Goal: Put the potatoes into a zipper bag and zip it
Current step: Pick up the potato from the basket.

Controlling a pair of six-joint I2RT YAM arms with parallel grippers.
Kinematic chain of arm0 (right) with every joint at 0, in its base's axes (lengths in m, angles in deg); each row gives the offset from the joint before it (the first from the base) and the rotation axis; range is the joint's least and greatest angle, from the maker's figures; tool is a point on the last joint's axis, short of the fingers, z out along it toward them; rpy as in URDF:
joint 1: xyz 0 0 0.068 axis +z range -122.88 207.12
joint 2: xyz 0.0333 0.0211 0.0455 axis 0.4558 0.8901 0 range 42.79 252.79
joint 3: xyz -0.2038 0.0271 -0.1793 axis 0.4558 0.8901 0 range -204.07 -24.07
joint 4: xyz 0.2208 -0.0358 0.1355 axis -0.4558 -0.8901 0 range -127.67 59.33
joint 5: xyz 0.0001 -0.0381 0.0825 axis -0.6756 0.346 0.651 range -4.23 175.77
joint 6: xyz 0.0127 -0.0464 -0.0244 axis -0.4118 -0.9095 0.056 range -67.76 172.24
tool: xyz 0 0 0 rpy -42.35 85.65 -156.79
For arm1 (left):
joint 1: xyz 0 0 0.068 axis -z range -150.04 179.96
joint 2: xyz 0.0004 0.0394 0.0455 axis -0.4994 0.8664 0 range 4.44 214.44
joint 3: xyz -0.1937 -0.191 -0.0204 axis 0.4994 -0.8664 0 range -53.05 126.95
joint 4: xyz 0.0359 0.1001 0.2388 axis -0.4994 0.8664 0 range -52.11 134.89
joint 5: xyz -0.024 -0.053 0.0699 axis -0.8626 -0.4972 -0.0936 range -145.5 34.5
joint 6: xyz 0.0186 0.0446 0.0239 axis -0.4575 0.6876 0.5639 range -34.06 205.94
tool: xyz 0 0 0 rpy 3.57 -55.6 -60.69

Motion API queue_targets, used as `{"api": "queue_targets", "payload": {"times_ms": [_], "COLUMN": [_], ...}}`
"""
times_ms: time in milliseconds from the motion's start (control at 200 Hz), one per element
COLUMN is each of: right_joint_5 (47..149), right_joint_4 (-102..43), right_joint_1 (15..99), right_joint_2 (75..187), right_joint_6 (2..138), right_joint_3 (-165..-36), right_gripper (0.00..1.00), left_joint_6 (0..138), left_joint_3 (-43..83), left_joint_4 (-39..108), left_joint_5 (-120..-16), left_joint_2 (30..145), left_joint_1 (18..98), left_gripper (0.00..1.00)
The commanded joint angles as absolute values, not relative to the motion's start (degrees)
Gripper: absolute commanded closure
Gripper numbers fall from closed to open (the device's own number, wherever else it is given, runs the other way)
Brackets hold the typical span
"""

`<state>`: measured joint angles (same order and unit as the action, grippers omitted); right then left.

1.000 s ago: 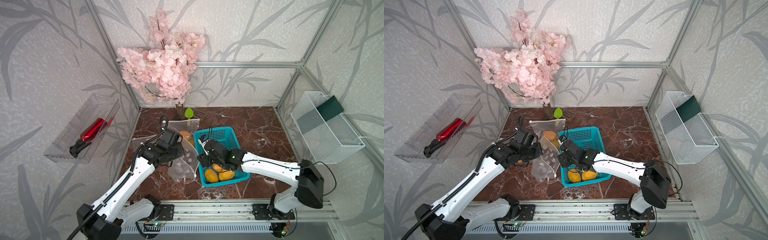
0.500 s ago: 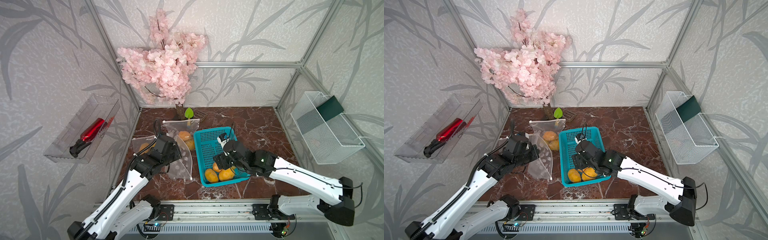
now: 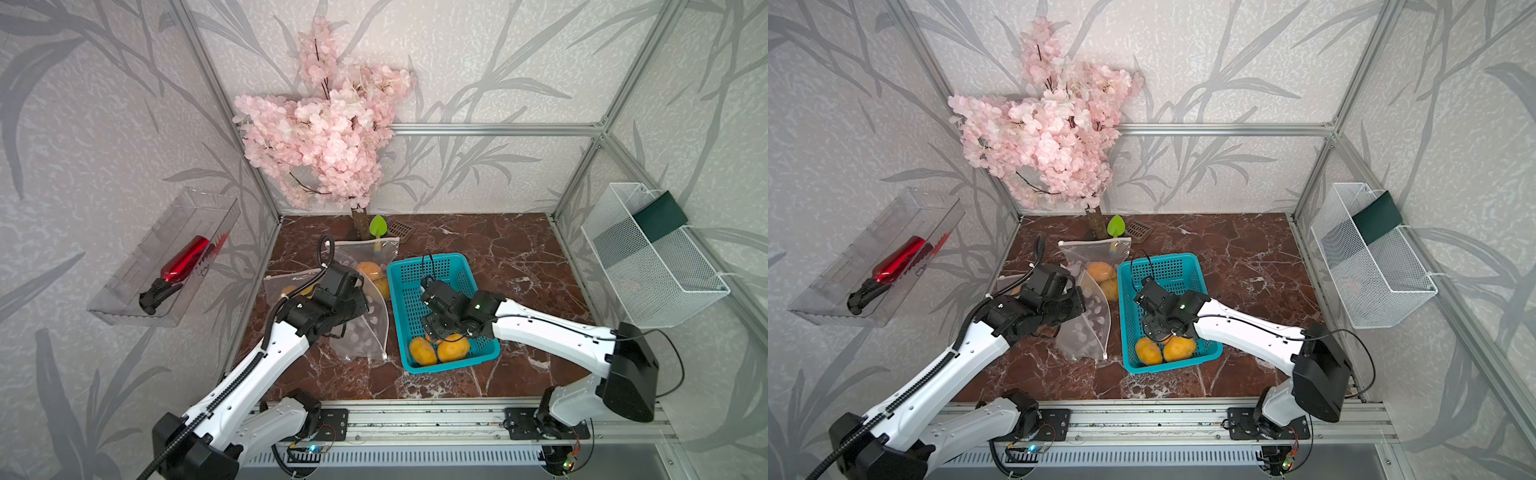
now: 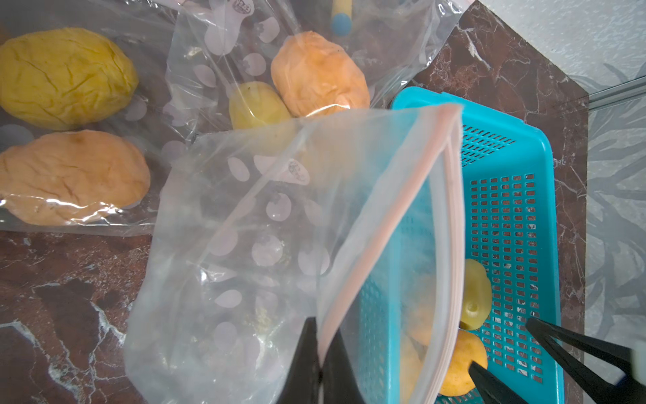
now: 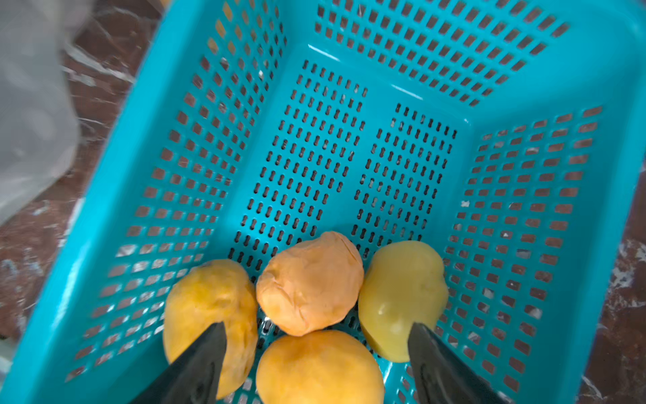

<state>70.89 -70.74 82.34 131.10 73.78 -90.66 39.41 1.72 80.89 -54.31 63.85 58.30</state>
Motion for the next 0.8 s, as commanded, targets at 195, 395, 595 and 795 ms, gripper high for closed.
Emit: {"api": "queue_targets", "payload": {"times_ms": [195,395,595,795], "right_joint_5": [73.72,75.14,75.52,78.58], "right_joint_4": [-73.53,-73.05,-73.37,-72.33], "right_joint_1": [80.34,79.59,79.18,78.89], "right_joint_2": [142.87,145.65,146.45,147.97], "right_joint_6": [74.46,74.99,75.31,75.19], "right_joint_3": [-94.71,-94.41,-94.12,-94.08], "right_gripper": [0.24,0.24,0.22,0.19], "left_joint_6": [39.68,39.90,39.98,39.97], "left_joint_3": [2.83,2.50,2.52,2.66], "left_joint_4": [82.40,81.93,81.70,81.55], "left_joint_5": [-52.80,-52.72,-53.30,-53.92], "left_joint_2": [64.82,64.54,65.34,65.92], "left_joint_1": [58.08,58.03,58.08,58.08], "left_gripper": [1.00,1.00,1.00,1.00]}}
